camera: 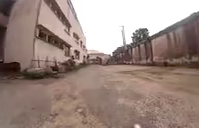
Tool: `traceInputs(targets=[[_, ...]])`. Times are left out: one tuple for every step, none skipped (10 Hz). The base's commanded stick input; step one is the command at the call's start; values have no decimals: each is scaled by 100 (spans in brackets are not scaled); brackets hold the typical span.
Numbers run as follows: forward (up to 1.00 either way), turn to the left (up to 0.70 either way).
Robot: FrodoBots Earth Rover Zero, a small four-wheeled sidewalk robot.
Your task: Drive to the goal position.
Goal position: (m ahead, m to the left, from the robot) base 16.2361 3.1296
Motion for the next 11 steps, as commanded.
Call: traceInputs(targets=[[100, 0], [100, 0], [100, 0], [100, 0], [100, 0], [100, 0], [100, 0], [100, 0], [100, 0], [100, 0], [100, 0]])
